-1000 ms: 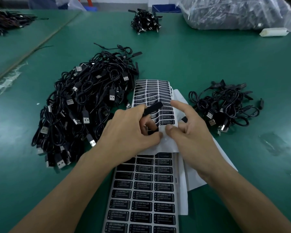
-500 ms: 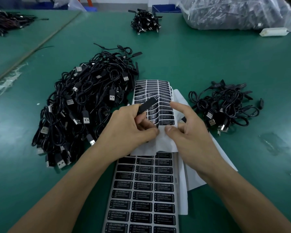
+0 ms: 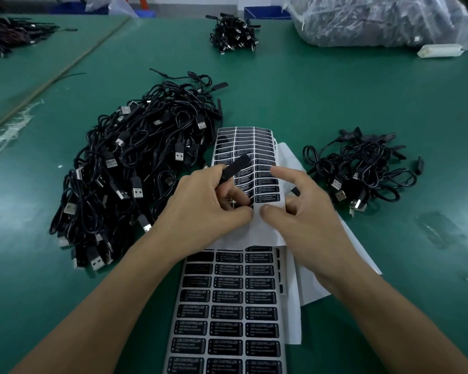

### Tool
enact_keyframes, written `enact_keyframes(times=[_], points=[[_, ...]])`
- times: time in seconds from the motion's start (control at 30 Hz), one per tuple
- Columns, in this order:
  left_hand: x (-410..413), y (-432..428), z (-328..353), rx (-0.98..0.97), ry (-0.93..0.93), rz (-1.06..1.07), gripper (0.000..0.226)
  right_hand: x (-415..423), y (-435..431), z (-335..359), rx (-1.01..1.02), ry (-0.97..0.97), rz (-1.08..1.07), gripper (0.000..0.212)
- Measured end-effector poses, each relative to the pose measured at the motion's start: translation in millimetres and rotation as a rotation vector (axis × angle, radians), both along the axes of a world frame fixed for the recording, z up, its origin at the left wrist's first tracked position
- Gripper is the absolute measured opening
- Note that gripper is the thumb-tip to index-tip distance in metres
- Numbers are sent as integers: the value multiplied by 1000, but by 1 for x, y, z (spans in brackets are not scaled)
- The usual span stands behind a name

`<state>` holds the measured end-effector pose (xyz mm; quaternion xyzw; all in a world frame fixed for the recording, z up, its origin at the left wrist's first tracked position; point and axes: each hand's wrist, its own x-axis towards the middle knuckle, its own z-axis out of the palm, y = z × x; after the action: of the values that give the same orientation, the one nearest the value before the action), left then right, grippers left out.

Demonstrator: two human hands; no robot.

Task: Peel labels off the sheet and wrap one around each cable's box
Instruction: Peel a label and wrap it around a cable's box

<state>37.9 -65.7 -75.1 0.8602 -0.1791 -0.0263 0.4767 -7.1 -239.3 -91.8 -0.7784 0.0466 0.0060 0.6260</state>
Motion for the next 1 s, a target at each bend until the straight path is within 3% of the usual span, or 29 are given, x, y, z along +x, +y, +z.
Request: enact_keyframes(times=[0.3,0.5,0.67,0.8,1.0], points=[[-4,-4,4,76,-40,23,43,1,1,0,25,-7,8,56],[-4,-4,2,80,-59,33,26,0,3,-1,-20,-16,7,69],[-3,-2,2,76,-71,46,29,-1,1,-3,-14,-58,-35,69],[1,3,5,-19,-84,110,37,-4,5,-3,-126,-116,-48,62],[7,6,11,-277,-20,202,45,-10,11,0,-393,-145,-13,77]])
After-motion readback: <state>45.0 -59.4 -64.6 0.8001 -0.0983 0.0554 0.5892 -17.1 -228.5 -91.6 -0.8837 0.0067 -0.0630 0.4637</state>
